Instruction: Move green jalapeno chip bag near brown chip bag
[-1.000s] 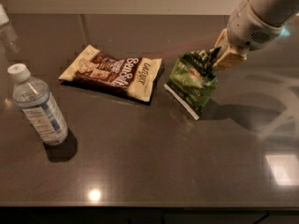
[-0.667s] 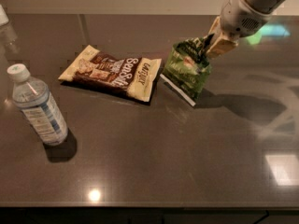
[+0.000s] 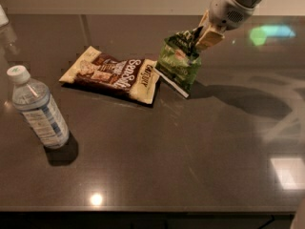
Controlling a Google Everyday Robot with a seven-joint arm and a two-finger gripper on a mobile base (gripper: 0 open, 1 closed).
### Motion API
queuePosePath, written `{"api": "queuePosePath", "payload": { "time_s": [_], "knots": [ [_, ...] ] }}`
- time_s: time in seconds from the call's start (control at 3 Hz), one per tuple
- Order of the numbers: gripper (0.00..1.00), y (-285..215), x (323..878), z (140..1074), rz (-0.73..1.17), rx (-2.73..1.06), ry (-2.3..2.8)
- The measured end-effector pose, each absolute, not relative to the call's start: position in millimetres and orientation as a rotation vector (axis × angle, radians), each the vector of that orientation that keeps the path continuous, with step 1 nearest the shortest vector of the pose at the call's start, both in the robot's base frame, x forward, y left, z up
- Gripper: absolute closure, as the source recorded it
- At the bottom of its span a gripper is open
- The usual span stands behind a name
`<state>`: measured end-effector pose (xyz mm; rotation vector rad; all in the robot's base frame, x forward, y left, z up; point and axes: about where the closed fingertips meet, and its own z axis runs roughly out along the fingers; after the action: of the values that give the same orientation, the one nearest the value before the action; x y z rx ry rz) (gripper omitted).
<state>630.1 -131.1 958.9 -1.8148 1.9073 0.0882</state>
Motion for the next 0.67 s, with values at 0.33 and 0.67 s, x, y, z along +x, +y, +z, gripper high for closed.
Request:
{"api": "queuePosePath", "payload": {
  "time_s": [0.33,0.67],
  "knots": [
    [0.6,-125.4,636.8,947.7,0.147,-1.818,1.913],
    [0.37,-123.5,638.4,946.0,0.149,-1.819,1.911]
  ]
}}
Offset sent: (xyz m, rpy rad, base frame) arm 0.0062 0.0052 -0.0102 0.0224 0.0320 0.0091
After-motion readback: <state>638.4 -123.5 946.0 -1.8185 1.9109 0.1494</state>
